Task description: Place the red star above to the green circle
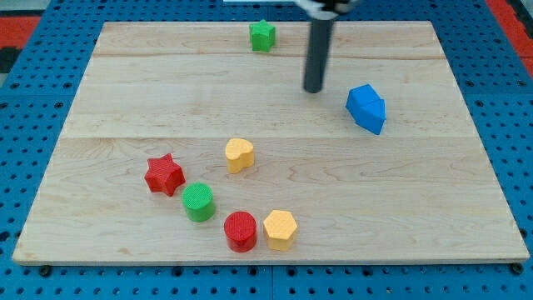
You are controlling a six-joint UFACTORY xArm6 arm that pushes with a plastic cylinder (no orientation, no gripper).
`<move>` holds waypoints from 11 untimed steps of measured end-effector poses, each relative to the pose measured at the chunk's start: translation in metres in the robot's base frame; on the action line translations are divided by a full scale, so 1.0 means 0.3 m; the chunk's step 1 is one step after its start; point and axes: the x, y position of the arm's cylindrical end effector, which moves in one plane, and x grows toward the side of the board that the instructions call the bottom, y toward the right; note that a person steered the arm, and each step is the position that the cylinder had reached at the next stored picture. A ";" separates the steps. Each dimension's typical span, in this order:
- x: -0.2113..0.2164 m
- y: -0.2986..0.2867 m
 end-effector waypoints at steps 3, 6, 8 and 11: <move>0.208 -0.357; 0.395 -0.925; 0.585 -0.889; 0.470 -0.505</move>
